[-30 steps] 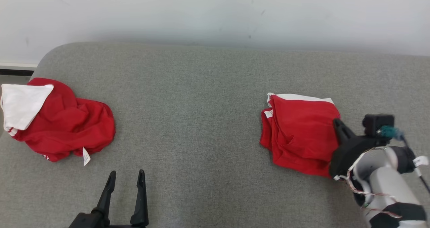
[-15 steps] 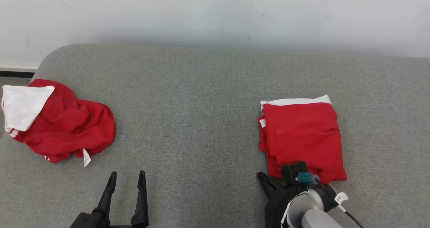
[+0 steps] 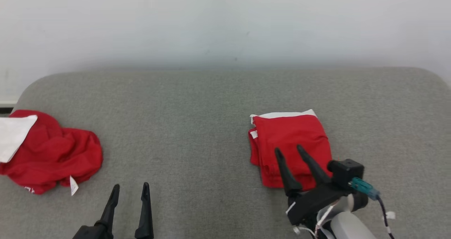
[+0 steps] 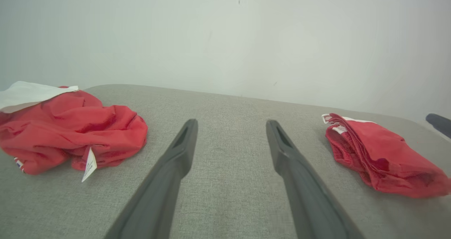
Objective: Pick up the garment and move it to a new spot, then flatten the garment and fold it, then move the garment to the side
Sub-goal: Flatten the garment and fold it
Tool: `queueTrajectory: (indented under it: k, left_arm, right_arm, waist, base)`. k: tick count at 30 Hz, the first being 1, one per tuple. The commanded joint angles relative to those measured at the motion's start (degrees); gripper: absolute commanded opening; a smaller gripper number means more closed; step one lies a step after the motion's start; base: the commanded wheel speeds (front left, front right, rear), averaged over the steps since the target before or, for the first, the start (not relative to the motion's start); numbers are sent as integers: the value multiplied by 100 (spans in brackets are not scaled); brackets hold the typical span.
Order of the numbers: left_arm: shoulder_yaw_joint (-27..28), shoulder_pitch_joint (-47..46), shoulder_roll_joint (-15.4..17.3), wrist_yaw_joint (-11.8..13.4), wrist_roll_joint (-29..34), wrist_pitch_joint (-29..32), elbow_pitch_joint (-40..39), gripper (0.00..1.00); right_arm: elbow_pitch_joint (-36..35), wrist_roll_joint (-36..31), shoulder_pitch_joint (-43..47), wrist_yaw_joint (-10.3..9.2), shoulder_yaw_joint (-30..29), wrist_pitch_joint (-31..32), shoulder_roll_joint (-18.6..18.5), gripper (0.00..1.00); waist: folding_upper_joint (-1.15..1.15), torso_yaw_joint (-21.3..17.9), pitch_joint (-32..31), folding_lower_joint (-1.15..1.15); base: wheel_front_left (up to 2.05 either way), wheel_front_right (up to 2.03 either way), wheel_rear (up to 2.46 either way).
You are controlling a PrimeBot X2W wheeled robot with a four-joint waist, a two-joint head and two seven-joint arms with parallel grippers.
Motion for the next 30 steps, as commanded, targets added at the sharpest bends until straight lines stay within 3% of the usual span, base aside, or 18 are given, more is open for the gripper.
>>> queueTrajectory:
  k: [1,13,30]
  left_arm:
    - [38,63,2,29,-60,-2,-24,100]
    - [350,-59,4,80,-17,-2,99,100]
    - [626,-510,3,-118,25,-2,1109,100]
  right_arm:
    - [-147,-109,140,-15,-129,-54,-11,100]
    - [-1153,-1164,906,-15,-1569,91,-305,100]
    - [-1144,-1263,1379,-15,-1747,288,-816,100]
  waist:
    - [0,-212,-169,1]
    - [0,-483,-291,1]
    - [0,-536,-477,1]
  base:
    - [0,0,0]
    - [0,0,0]
    - [0,0,0]
